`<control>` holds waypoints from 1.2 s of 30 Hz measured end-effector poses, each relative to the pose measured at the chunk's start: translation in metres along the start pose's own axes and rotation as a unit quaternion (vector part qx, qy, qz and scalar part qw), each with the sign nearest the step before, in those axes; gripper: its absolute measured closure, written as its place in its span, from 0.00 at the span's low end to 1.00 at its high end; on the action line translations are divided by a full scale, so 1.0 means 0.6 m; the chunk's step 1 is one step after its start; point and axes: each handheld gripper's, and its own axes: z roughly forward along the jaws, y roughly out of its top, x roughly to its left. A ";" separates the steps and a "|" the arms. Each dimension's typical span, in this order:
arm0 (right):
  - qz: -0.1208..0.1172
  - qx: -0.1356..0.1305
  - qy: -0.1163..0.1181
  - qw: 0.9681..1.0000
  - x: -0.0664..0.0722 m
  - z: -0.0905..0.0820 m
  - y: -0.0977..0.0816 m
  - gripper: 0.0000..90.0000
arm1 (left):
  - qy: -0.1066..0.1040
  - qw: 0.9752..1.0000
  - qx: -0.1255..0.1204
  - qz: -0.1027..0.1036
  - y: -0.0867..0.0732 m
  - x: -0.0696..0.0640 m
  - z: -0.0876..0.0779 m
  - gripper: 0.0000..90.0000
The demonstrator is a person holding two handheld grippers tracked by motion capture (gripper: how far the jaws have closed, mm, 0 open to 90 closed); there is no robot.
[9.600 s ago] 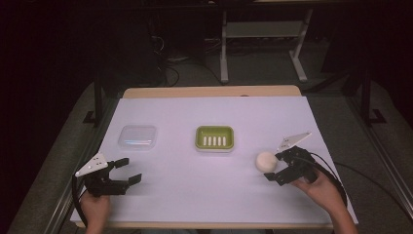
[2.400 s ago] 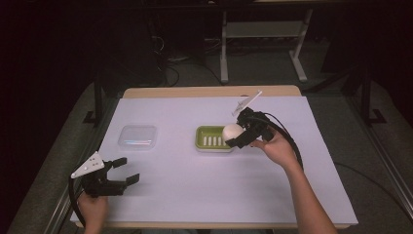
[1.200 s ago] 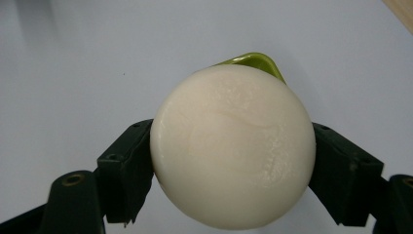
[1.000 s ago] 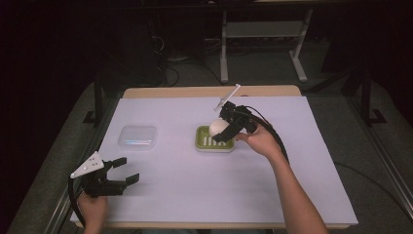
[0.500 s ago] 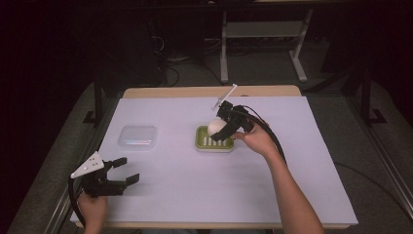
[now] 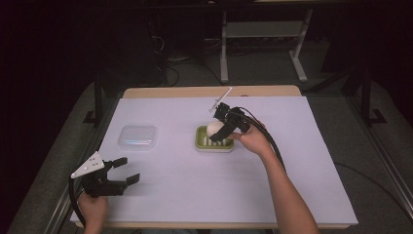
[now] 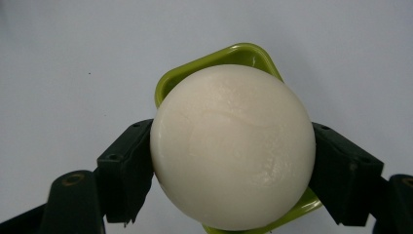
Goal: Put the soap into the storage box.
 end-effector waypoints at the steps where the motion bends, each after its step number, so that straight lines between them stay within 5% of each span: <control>1: 0.000 0.000 0.000 1.000 0.000 0.000 0.000 0.25 | 0.000 1.000 0.000 0.000 0.000 0.000 0.000 0.16; 36: 0.024 0.028 -0.003 0.999 -0.016 0.055 -0.008 0.25 | -0.001 1.000 0.000 0.000 0.000 0.000 0.001 0.16</control>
